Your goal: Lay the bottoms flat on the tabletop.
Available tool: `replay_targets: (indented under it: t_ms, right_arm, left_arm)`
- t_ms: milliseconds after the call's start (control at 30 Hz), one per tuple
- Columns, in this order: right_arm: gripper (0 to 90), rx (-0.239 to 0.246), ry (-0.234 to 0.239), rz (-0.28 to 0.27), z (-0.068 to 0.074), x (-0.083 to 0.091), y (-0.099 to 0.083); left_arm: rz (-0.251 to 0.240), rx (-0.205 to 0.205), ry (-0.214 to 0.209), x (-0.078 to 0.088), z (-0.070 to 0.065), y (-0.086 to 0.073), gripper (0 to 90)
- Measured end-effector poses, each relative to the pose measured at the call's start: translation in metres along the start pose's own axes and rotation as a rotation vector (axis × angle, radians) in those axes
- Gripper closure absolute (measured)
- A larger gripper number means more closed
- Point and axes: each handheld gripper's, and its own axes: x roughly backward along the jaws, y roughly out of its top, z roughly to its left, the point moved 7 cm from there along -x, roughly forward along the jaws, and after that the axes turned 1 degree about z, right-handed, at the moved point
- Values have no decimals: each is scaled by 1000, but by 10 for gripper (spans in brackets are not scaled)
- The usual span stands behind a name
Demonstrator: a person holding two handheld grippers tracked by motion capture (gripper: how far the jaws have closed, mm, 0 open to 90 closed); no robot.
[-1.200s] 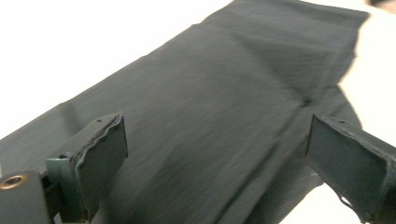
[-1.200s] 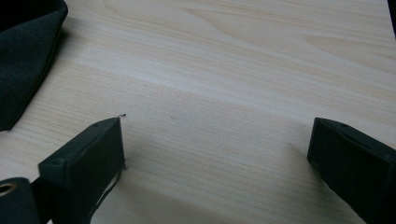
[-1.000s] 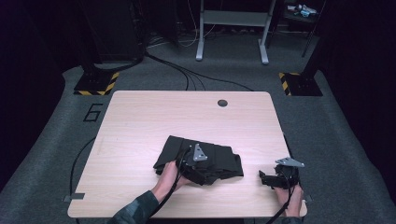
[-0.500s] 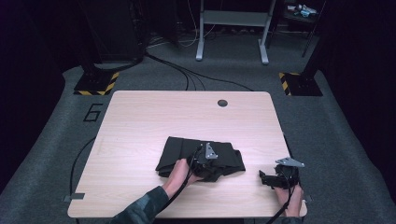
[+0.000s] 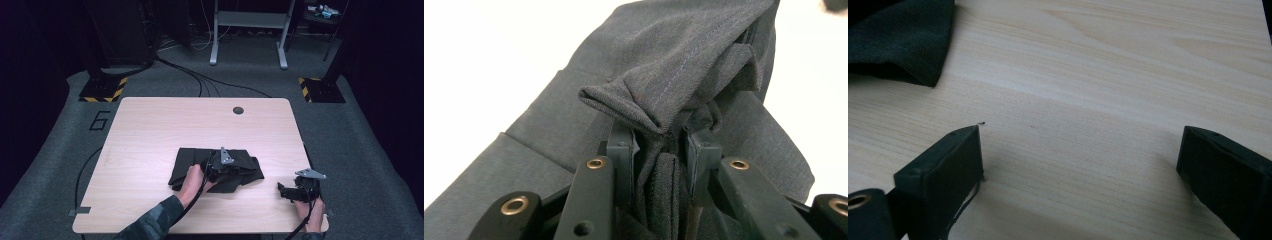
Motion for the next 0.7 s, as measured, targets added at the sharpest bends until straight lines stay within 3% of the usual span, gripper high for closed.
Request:
replay_targets:
  t_ms: [300,700]
  right_arm:
    - [41,0,0,0,0,0,0]
    - [41,-2,-1,-1,0,0,0]
  left_arm:
    - [-49,27,2,21,15,5,712]
    - [-115,60,60,56,41,8,715]
